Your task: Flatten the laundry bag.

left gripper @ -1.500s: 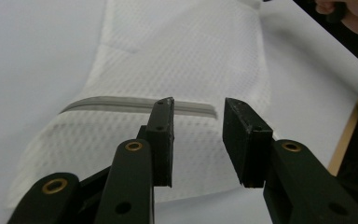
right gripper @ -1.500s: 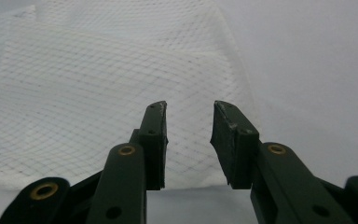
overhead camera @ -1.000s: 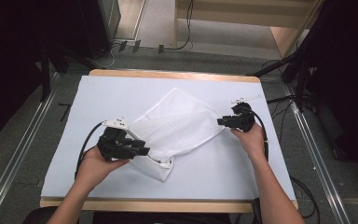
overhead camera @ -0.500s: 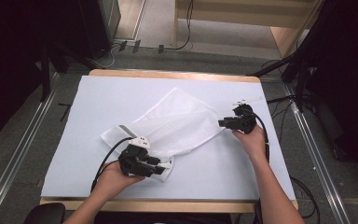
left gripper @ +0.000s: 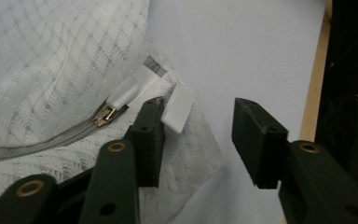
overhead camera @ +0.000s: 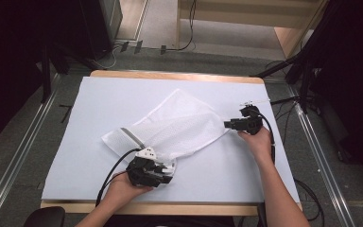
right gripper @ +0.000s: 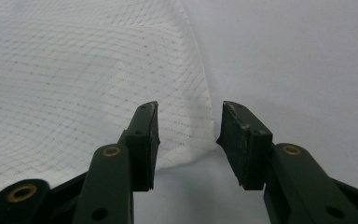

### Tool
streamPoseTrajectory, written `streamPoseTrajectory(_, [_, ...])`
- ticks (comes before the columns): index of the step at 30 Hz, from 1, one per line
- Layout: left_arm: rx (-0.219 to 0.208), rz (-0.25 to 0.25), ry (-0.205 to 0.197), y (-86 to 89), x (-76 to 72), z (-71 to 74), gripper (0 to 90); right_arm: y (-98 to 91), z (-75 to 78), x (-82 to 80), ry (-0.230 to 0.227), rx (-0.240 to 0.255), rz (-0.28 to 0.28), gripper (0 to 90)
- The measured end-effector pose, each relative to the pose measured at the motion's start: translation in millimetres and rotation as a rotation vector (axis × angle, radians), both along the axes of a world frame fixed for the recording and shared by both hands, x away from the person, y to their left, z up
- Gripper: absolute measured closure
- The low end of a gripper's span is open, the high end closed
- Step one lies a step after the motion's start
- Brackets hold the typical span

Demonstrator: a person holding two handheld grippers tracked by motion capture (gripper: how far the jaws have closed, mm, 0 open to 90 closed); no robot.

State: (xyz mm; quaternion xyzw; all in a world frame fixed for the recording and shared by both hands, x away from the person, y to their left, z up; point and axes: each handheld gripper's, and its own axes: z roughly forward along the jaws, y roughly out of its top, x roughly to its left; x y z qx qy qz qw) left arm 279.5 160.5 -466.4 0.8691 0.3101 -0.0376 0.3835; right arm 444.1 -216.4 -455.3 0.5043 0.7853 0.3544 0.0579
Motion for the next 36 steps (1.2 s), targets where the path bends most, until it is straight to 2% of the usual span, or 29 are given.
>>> streamPoseTrajectory(4, [0.01, 0.012, -0.022, 1.5, -0.9, -1.9, 74.9, 2.6, -3.3, 2.2, 0.008, -0.011, 0.009, 60.5])
streamPoseTrajectory(6, [0.02, 0.01, -0.023, 1.4, -0.9, -1.8, 77.8, 3.2, -4.1, 2.6, 0.015, -0.015, 0.013, 61.4])
streamPoseTrajectory(7, [0.023, 0.007, -0.026, 1.1, -0.7, -1.9, 82.7, 5.8, -6.8, 4.4, 0.039, -0.017, 0.024, 68.3])
streamPoseTrajectory(8, [0.023, 0.007, -0.026, 1.1, -0.7, -1.9, 83.4, 5.8, -6.8, 4.4, 0.039, -0.017, 0.024, 68.3])
streamPoseTrajectory(9, [0.032, 0.006, -0.021, 1.3, 0.0, -1.3, 87.6, 7.9, -8.0, 5.4, 0.056, -0.02, 0.035, 77.4])
streamPoseTrajectory(10, [0.032, 0.005, -0.014, 1.7, 1.0, -1.2, 87.6, 7.9, -8.0, 5.4, 0.056, -0.02, 0.035, 77.4])
streamPoseTrajectory(11, [0.032, 0.006, 0.006, 2.3, 3.3, -0.7, 89.6, 8.8, -7.7, 6.6, 0.072, -0.023, 0.047, 85.9])
streamPoseTrajectory(14, [0.034, 0.0, 0.026, 2.7, 5.4, 0.5, 90.0, 8.6, -6.0, 8.4, 0.08, -0.028, 0.042, 89.0])
streamPoseTrajectory(15, [0.034, -0.003, 0.047, 3.5, 5.9, 2.8, 90.0, 6.5, -3.7, 10.5, 0.065, -0.028, 0.026, 89.4])
streamPoseTrajectory(17, [0.03, -0.009, 0.049, 4.8, 5.7, 4.9, 90.0, 5.3, -2.8, 11.8, 0.058, -0.031, 0.017, 89.5])
streamPoseTrajectory(18, [0.003, -0.017, 0.056, 6.7, 4.4, 8.8, 90.0, 0.6, -1.1, 17.1, 0.04, -0.018, -0.011, 89.6])
streamPoseTrajectory(20, [0.0, -0.018, 0.056, 7.5, 3.1, 11.4, 90.0, -1.1, -0.8, 19.1, 0.035, -0.014, -0.022, 89.6])
streamPoseTrajectory(21, [-0.02, -0.027, 0.059, 7.8, 0.1, 14.8, 90.0, -4.1, -0.4, 25.5, 0.029, -0.013, -0.044, 89.6])
streamPoseTrajectory(22, [-0.023, -0.034, 0.062, 7.8, -0.7, 15.6, 90.0, -4.8, -0.6, 28.5, 0.023, -0.016, -0.045, 89.6])
streamPoseTrajectory(24, [-0.03, -0.038, 0.065, 7.2, -2.2, 15.9, 90.0, -4.8, -0.6, 30.2, 0.023, -0.015, -0.055, 89.6])
streamPoseTrajectory(25, [-0.034, -0.047, 0.077, 5.1, -5.0, 15.3, 90.0, -3.7, -0.8, 36.2, 0.018, -0.019, -0.063, 89.6])
streamPoseTrajectory(27, [-0.019, -0.064, 0.079, 2.5, -8.2, 14.7, 90.0, -2.1, -0.4, 41.1, 0.008, -0.026, -0.064, 89.8])
streamPoseTrajectory(30, [-0.022, -0.081, 0.086, -2.4, -13.6, 13.1, 90.0, 1.0, 0.7, 49.8, -0.001, -0.037, -0.071, 89.9])
streamPoseTrajectory(33, [-0.041, -0.083, 0.098, -8.0, -16.3, 10.6, 90.0, 5.7, -0.7, 56.6, -0.012, -0.046, -0.075, 90.0])
streamPoseTrajectory(36, [-0.037, -0.079, 0.107, -10.8, -15.4, 7.5, 89.5, 14.2, -4.0, 61.0, -0.006, -0.069, -0.064, 89.6])
